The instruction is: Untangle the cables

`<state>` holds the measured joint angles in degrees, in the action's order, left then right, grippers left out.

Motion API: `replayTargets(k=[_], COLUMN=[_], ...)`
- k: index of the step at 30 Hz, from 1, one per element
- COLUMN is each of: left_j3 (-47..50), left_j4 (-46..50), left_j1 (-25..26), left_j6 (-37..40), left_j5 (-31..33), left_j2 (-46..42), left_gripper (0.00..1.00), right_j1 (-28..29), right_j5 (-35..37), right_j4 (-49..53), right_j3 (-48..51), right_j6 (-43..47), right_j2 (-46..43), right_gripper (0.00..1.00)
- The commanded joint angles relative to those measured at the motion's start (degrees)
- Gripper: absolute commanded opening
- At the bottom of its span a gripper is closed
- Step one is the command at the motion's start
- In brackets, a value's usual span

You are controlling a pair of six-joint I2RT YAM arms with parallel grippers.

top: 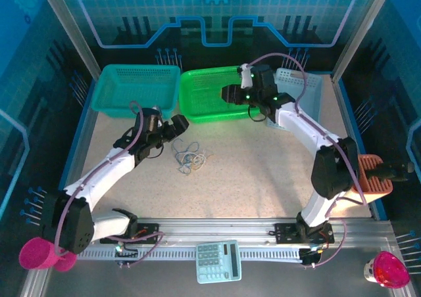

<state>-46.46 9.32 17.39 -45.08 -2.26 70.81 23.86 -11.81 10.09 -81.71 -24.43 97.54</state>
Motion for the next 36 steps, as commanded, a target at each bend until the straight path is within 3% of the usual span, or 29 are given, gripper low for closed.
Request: replayTargets(k=[1, 3, 9, 15, 36], left_j3=[-0.7, 0.3, 2.8, 4.3, 3.4], left_j4=[2.7, 2.7, 4.2, 3.8, 3.0], left_j1=[-0.5, -0.5, -0.8, -0.8, 3.5], left_j6=[1.0, 0.6, 0.2, 0.3, 0.2], left_j5=[-0.8, 0.8, 5.6, 4.6, 1.9], left_j2=[1.5, 1.7, 3.1, 3.6, -0.7], left_gripper=[0.99, 0.99, 0.85, 0.72, 0.83], right_j1=[3.6, 5.6, 12.9, 17.2, 14.6], right_j5=[-1.9, -2.1, -1.0, 0.3, -5.3], right_j4=[1.5, 1.6, 1.2, -0.7, -12.3], right_j3=[4.9, 8.0, 14.7, 18.9, 22.2], right_j6=[2.3, 2.4, 3.2, 2.0, -12.9], right_j2=[-3.9, -5.8, -7.4, -5.9, 6.6], right_gripper=[0.49, 0.49, 0.50, 0.50, 0.50])
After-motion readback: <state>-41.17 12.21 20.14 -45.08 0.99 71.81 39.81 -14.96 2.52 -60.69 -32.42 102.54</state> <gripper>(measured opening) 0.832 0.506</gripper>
